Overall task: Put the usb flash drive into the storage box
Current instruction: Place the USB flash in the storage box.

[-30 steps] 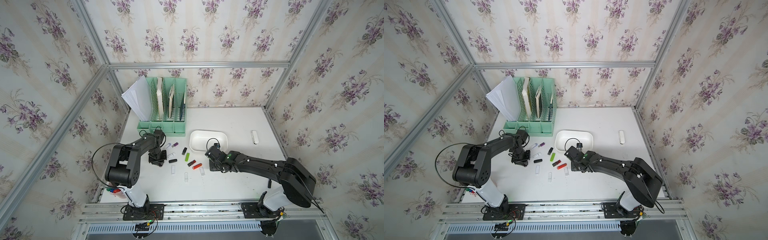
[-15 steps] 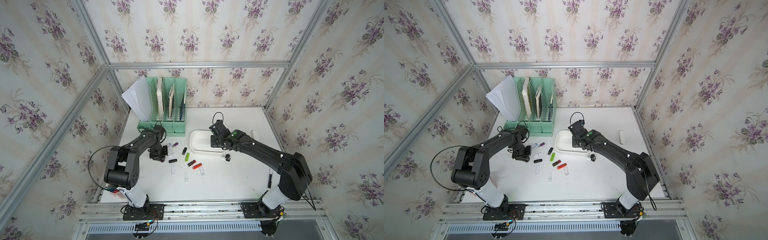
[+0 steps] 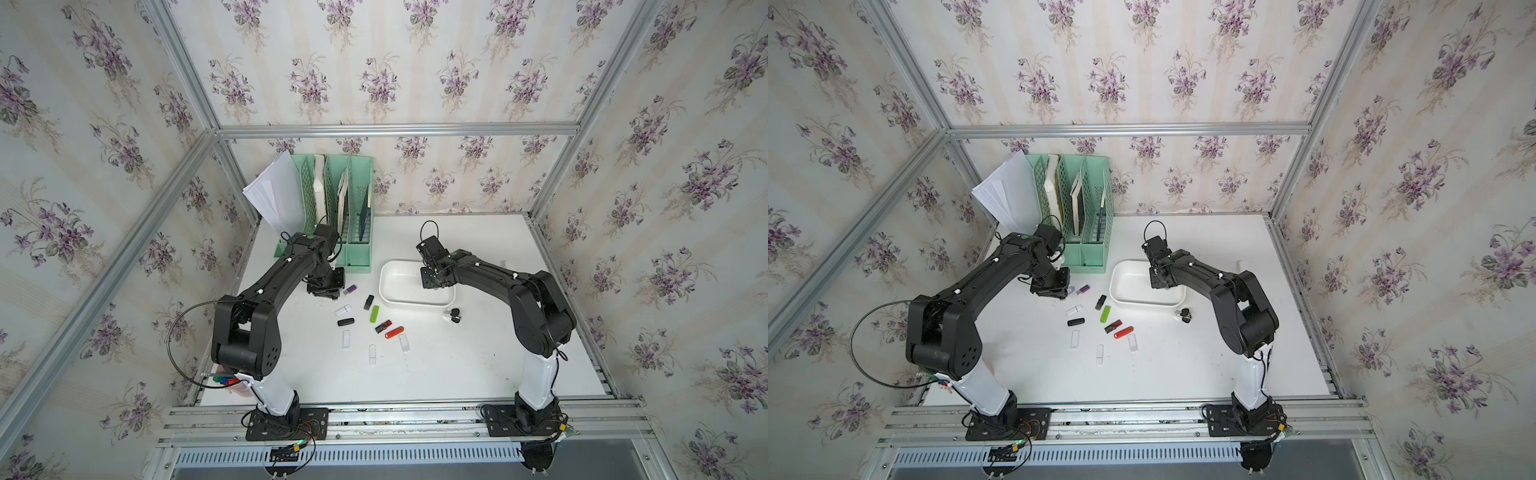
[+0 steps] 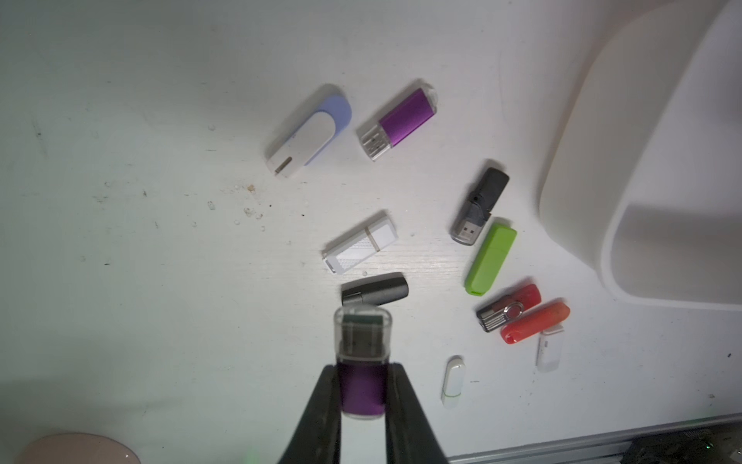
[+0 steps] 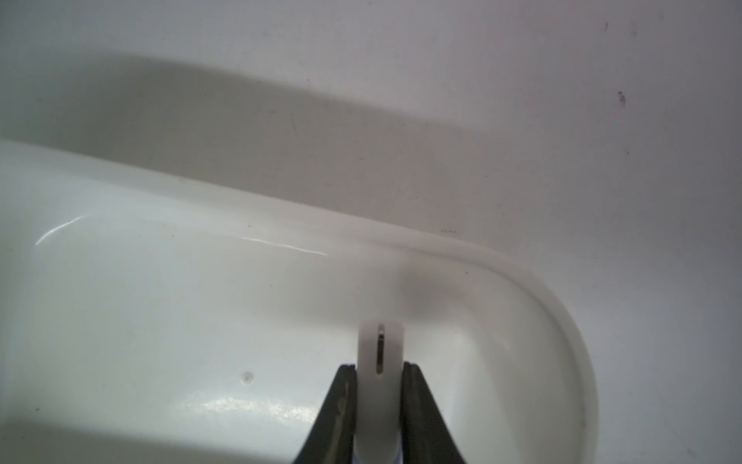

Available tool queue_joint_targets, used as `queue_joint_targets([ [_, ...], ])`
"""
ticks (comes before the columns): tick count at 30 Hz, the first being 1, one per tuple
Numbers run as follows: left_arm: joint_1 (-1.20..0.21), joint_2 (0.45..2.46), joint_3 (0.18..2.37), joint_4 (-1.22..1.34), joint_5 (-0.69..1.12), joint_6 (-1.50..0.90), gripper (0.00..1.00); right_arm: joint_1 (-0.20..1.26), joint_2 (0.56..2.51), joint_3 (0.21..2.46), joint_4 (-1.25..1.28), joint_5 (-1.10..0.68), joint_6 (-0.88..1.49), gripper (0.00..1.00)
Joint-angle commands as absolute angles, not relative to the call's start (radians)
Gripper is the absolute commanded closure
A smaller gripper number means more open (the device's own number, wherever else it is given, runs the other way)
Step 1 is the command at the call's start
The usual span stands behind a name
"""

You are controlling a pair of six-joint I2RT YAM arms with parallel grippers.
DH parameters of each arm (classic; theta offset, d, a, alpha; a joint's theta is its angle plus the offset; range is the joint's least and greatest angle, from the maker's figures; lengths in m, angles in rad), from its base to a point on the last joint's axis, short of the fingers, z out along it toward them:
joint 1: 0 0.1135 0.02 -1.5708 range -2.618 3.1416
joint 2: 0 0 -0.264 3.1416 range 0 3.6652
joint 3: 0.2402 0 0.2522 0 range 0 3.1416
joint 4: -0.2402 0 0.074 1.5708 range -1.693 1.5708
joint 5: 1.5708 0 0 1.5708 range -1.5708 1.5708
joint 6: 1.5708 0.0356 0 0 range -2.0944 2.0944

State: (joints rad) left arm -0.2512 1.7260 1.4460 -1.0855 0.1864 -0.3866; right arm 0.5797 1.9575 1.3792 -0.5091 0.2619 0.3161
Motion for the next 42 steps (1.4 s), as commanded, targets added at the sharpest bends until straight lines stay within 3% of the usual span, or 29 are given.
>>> queue_joint_targets([
  [1,-0.291,1.759,1.526,-1.145,0.189,-0.404,0.81,0.579,1.991,1.402,-0.507,0.294,0.296,0.90],
  [11,-0.390,1.874,1.722,-1.186,0.192,-0.424,0.81,0.580,2.057,1.402,-0.517,0.315,0.307,0.84],
  [20,-0.429,1.911,1.745,-1.181,0.192,-0.438,0.78,0.579,2.044,1.399,-0.524,0.297,0.309,0.60],
  [24,-0.436,1.912,1.747,-1.182,0.192,-0.439,0.78,0.580,2.019,1.401,-0.529,0.293,0.315,0.56],
  [33,-0.503,1.994,1.880,-1.207,0.200,-0.444,0.77,0.575,1.640,1.323,-0.554,0.357,0.391,0.55],
  [42,-0.602,2.261,2.205,-1.252,0.262,-0.441,0.78,0.462,1.342,1.081,-0.604,0.346,0.500,0.53],
])
